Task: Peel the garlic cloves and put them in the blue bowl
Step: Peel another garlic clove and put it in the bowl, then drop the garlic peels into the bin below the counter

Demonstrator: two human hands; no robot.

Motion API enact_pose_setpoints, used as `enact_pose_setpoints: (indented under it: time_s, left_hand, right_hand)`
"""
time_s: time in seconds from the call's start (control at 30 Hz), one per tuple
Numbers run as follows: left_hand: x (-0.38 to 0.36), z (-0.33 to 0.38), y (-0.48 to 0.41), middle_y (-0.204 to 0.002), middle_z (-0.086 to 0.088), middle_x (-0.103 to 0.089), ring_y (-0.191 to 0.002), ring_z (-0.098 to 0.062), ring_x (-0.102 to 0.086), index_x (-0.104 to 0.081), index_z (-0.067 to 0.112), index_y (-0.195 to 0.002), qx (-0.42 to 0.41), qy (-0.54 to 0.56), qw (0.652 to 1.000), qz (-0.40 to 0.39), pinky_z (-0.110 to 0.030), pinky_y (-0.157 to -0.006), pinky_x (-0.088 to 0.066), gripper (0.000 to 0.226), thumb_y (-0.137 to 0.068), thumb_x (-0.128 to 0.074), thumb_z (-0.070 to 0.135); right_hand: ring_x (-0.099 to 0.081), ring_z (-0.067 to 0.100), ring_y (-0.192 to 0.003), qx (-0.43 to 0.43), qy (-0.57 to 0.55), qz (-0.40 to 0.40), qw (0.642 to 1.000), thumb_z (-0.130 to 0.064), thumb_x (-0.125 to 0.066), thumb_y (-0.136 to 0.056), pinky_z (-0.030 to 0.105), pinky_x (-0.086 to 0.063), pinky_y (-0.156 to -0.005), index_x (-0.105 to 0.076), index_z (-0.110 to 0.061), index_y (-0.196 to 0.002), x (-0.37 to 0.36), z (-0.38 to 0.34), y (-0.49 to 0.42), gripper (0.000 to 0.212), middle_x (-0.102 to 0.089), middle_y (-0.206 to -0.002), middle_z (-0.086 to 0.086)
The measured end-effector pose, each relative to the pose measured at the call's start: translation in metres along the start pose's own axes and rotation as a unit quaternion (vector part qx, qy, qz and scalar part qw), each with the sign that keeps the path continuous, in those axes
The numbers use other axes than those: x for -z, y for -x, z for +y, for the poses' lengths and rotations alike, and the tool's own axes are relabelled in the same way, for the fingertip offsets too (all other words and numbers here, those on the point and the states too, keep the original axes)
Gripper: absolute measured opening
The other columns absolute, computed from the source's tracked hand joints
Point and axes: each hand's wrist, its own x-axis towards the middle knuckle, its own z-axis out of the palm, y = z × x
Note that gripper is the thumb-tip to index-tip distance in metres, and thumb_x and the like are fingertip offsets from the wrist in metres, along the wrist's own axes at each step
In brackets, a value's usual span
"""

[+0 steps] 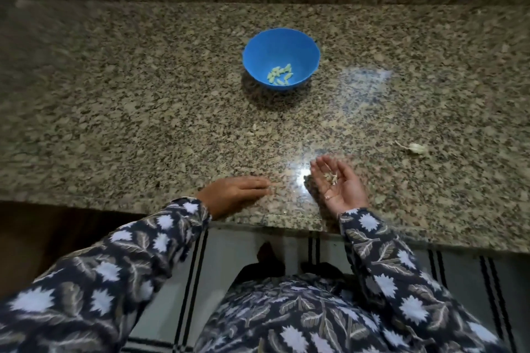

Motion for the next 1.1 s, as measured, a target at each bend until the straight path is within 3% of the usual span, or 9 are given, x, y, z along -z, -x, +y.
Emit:
enact_pose_setpoints:
  time_s: [0.1, 0.2, 0.33, 0.4, 0.47, 0.57, 0.63, 0.83, 1.1]
  left_hand:
    - [0.0, 0.005, 0.011, -0.106, -0.014, -0.069, -0.092, -0.026, -0.069, -0.07, 0.006, -0.104, 0.023, -0.075, 0.994, 0.078, -0.036, -0.078, -0.056, 0.035, -0.098, -0.042, 0.026]
    - [0.001, 0.02, 0.012, -0.094, -0.017, -0.07, -0.08, -0.029, -0.069, -0.072, 0.002, -0.092, 0.076, -0.139, 0.978, 0.135, -0.037, -0.07, -0.057, 0.018, -0.083, -0.063, 0.016]
    - [-0.006, 0.047, 0.0, -0.085, -0.015, -0.069, -0.07, -0.03, -0.066, -0.07, 0.002, -0.085, 0.284, -0.144, 0.934, 0.16, -0.035, -0.059, -0.056, 0.021, -0.066, -0.078, -0.002]
    - [0.002, 0.056, -0.004, -0.092, -0.009, -0.069, -0.077, -0.025, -0.064, -0.071, 0.006, -0.09, 0.498, -0.056, 0.835, 0.226, -0.03, -0.063, -0.05, 0.015, -0.076, -0.071, 0.0]
    - [0.014, 0.062, 0.001, -0.089, -0.002, -0.071, -0.071, -0.016, -0.063, -0.072, 0.008, -0.086, 0.655, 0.198, 0.641, 0.347, -0.02, -0.058, -0.049, 0.008, -0.081, -0.068, 0.002]
    - [0.043, 0.073, 0.041, -0.064, -0.003, -0.07, -0.059, -0.01, -0.066, -0.065, 0.001, -0.075, 0.499, 0.602, 0.318, 0.536, -0.016, -0.057, -0.055, 0.019, -0.087, -0.053, -0.009]
    - [0.052, 0.088, 0.086, -0.062, -0.008, -0.069, -0.057, -0.011, -0.068, -0.068, -0.001, -0.064, 0.4, 0.657, 0.185, 0.612, -0.018, -0.057, -0.056, 0.035, -0.09, -0.047, -0.009]
    - [0.033, 0.126, 0.248, -0.075, -0.011, -0.071, -0.066, -0.015, -0.07, -0.073, 0.0, -0.065, 0.323, 0.586, 0.028, 0.743, -0.02, -0.055, -0.055, 0.034, -0.09, -0.05, -0.005]
    - [0.004, 0.104, 0.397, -0.072, -0.011, -0.071, -0.065, -0.015, -0.07, -0.064, -0.002, -0.085, 0.328, 0.539, -0.061, 0.773, -0.02, -0.071, -0.054, 0.017, -0.09, -0.048, -0.008]
  right_hand:
    - [-0.07, 0.021, -0.067, -0.036, 0.031, -0.007, 0.999, -0.02, -0.036, -0.098, 0.028, -0.058, -0.061, -0.072, -0.002, -0.063, -0.003, 0.002, 0.002, 0.053, -0.07, -0.072, 0.012]
    - [-0.07, 0.023, -0.067, -0.084, 0.044, -0.01, 0.995, -0.019, -0.038, -0.098, 0.03, -0.058, -0.065, -0.069, 0.001, -0.071, -0.003, 0.005, 0.004, 0.046, -0.07, -0.072, 0.013]
    - [-0.07, 0.023, -0.066, -0.131, 0.096, -0.019, 0.987, -0.019, -0.035, -0.098, 0.03, -0.056, -0.066, -0.058, 0.003, -0.085, -0.006, 0.017, 0.006, 0.034, -0.07, -0.071, 0.013]
    - [-0.07, 0.022, -0.064, -0.153, 0.117, -0.025, 0.981, -0.019, -0.036, -0.098, 0.03, -0.056, -0.065, -0.057, 0.002, -0.085, -0.016, 0.032, 0.008, 0.033, -0.07, -0.07, 0.012]
    - [-0.07, 0.021, -0.064, -0.191, 0.141, -0.038, 0.971, -0.021, -0.036, -0.099, 0.029, -0.057, -0.064, -0.057, 0.002, -0.087, -0.028, 0.051, 0.011, 0.034, -0.07, -0.071, 0.012]
    - [-0.07, 0.021, -0.064, -0.246, 0.197, -0.081, 0.945, -0.021, -0.035, -0.099, 0.027, -0.058, -0.061, -0.057, 0.002, -0.089, -0.058, 0.09, 0.019, 0.034, -0.071, -0.07, 0.012]
    - [-0.069, 0.02, -0.061, -0.278, 0.225, -0.114, 0.927, -0.02, -0.034, -0.099, 0.028, -0.056, -0.062, -0.056, 0.001, -0.085, -0.081, 0.126, 0.029, 0.034, -0.071, -0.067, 0.011]
    - [-0.068, 0.025, -0.075, -0.409, 0.312, -0.162, 0.842, -0.023, -0.034, -0.1, 0.028, -0.056, -0.065, -0.057, 0.004, -0.095, -0.122, 0.278, 0.066, 0.036, -0.071, -0.074, 0.014]
    - [-0.041, 0.029, -0.129, -0.416, 0.402, -0.115, 0.807, -0.014, -0.029, -0.1, 0.037, -0.04, -0.094, -0.039, 0.005, -0.132, -0.13, 0.448, 0.087, 0.038, -0.042, -0.138, 0.018]
